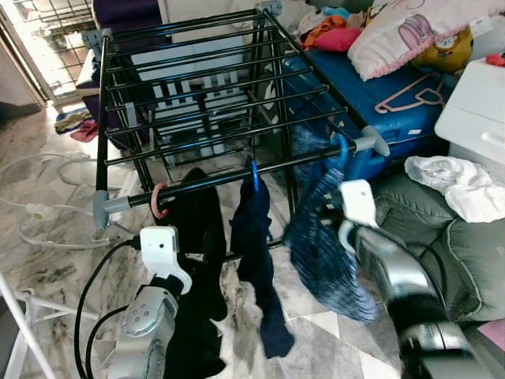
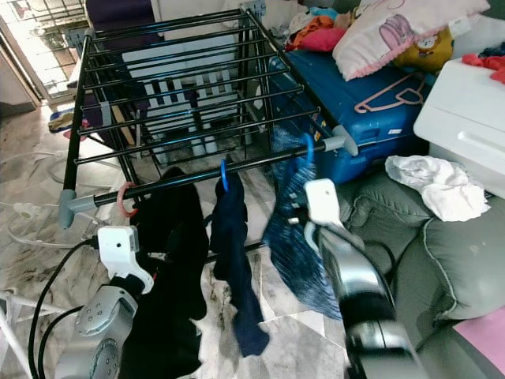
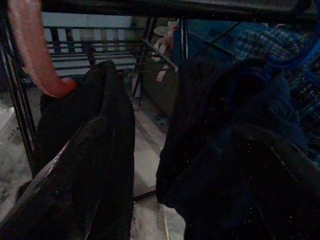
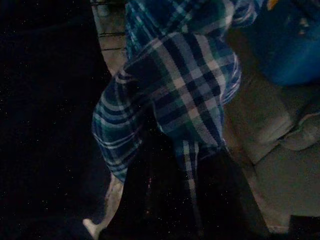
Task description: Hang hanger
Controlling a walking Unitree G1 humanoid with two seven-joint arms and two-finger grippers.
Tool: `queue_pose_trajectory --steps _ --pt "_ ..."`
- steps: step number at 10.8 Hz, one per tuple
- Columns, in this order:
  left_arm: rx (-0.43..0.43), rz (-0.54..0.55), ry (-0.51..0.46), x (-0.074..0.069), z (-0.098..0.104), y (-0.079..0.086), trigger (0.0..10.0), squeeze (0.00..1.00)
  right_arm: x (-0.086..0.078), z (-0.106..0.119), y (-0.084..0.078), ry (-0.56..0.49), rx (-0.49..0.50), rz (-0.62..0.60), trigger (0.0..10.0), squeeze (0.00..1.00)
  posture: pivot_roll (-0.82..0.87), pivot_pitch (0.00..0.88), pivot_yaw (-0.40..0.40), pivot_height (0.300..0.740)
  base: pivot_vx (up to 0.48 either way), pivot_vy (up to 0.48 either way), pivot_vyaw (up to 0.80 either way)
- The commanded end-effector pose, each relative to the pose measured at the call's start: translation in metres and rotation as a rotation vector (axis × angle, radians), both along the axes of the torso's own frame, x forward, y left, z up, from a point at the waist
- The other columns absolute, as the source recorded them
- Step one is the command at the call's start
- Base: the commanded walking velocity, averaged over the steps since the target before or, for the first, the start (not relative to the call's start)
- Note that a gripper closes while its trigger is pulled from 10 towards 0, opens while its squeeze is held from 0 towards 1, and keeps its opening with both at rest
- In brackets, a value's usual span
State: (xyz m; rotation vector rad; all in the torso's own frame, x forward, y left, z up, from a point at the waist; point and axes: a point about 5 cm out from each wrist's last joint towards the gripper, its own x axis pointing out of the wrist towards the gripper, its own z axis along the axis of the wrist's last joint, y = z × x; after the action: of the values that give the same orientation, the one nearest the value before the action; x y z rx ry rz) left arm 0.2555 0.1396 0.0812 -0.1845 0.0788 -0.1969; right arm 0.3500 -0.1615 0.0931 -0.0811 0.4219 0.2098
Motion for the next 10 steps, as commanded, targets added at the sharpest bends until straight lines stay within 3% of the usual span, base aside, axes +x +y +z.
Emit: queue_pose_trajectory --steps 1,2,6,10 --pt "0.023 0.007 -0.002 -0.001 0.002 0.005 10.0 0.00 0.008 0.011 0.009 -0.027 0.016 0.029 10.0 0.00 -0.09 0.000 0.106 0.740 0.000 0.000 0.00" --pt "0.026 0.005 0.007 -0.002 0.002 0.005 10.0 0.00 0.013 0.007 0.014 0.048 0.054 0.038 10.0 0.00 -0.08 0.000 0.107 0.740 0.000 0.000 0.00" --pt "0.039 -0.009 0.028 -0.004 0.001 0.005 10.0 0.00 0.012 -0.009 0.012 0.162 0.143 0.001 10.0 0.00 -0.07 0.000 0.111 0.740 0.000 0.000 0.00" --pt "0.051 -0.015 0.036 -0.004 0.001 0.006 10.0 0.00 0.007 -0.020 0.006 0.197 0.121 0.002 10.0 0.00 -0.07 0.000 0.111 0.740 0.000 0.000 0.00"
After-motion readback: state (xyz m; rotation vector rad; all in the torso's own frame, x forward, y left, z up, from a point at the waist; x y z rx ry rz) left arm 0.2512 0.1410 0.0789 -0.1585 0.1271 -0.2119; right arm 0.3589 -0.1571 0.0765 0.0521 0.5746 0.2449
